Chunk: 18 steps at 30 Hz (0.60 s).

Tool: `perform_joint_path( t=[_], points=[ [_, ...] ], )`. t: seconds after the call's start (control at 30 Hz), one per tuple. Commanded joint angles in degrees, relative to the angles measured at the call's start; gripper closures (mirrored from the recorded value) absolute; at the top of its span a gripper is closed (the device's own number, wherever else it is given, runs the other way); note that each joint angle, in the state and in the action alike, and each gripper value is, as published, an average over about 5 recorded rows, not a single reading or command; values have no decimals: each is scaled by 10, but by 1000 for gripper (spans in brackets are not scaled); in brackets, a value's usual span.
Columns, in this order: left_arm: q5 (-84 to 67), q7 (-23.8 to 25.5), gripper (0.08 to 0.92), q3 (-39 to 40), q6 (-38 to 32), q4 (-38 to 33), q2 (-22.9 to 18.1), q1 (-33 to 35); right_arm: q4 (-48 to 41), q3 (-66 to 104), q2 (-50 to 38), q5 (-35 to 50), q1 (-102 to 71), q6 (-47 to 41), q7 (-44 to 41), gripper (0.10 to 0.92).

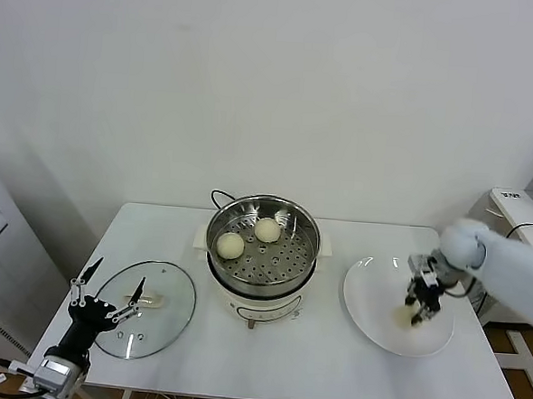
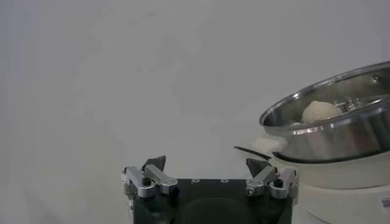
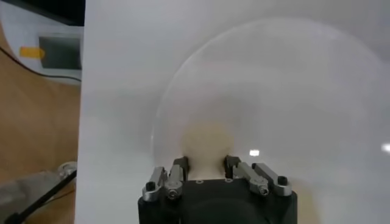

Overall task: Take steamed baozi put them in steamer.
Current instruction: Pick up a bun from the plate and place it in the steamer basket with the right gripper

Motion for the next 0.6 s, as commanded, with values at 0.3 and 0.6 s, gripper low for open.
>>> perform_joint_path(
  t=[0.3,0.6],
  points=[
    [-1,-3,177,-1,5,1,-7,-10,135,-91,223,37,294,129,3,632],
    [-8,-3,177,-10,5,0,-9,-6,140,17,289,-284,44,302,41,626]
  ],
)
